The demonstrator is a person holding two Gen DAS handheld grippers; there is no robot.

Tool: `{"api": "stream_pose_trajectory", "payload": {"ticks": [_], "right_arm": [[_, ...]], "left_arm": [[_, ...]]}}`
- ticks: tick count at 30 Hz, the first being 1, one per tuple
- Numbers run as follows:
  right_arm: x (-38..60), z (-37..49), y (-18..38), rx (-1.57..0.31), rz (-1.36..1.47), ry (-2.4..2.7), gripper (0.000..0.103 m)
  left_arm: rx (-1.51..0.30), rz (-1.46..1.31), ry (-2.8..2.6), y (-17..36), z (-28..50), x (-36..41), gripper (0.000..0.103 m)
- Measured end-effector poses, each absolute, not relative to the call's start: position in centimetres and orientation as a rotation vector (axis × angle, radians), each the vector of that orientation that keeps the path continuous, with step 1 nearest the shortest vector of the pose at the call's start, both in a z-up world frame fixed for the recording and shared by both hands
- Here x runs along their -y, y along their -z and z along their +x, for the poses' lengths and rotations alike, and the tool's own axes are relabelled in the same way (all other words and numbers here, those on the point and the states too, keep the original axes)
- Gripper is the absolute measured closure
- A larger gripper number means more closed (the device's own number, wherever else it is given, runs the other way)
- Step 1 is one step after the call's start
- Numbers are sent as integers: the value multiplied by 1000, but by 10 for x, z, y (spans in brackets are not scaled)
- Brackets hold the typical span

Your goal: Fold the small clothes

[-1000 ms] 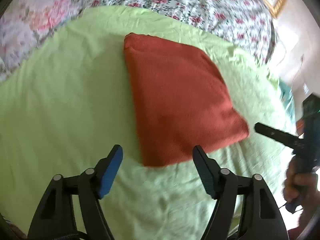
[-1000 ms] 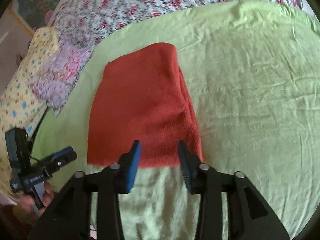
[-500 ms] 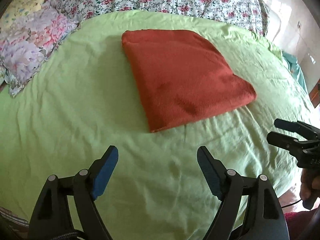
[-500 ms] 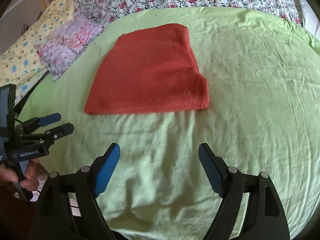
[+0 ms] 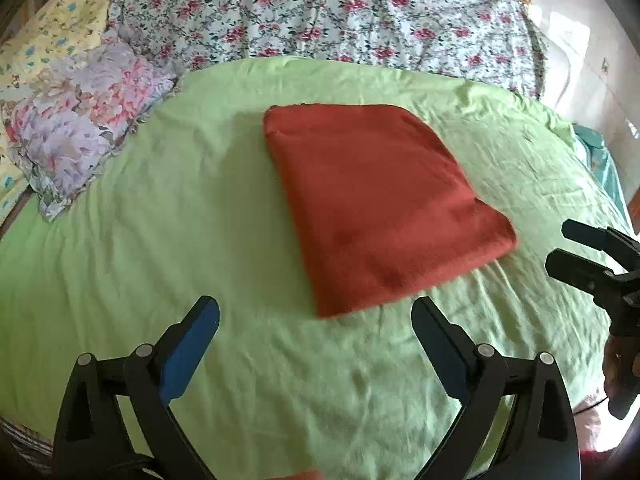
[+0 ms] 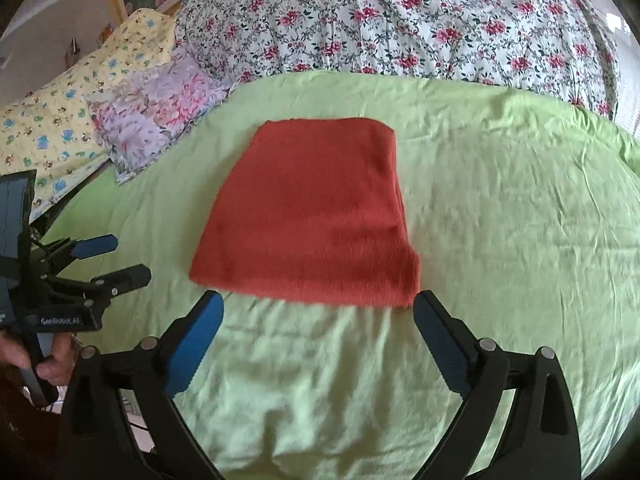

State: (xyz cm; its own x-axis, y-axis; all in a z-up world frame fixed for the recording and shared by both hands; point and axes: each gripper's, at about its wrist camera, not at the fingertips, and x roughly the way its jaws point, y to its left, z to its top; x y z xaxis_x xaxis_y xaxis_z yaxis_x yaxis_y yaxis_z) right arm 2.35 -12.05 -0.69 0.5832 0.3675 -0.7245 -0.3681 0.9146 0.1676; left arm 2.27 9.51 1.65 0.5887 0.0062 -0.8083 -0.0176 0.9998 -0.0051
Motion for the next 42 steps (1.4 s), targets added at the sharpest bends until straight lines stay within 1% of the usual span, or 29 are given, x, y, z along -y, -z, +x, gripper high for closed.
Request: {"api": "stream_pose_trajectory", "payload": {"ticks": [13, 20, 35, 42], "right_arm": [[116, 62, 47, -964, 60, -400, 6], [114, 73, 49, -972, 60, -399, 6], [109, 91, 52, -993, 60, -421, 6], [110, 99, 52, -998, 61, -436, 6]], "left_arm": [[-1005, -13, -48, 14, 56, -96, 6], [-1020, -33, -81, 17, 71, -106, 6], [-1060, -27, -83, 22, 85, -98, 6], [-1048, -28, -96, 19, 91, -99, 6]]}}
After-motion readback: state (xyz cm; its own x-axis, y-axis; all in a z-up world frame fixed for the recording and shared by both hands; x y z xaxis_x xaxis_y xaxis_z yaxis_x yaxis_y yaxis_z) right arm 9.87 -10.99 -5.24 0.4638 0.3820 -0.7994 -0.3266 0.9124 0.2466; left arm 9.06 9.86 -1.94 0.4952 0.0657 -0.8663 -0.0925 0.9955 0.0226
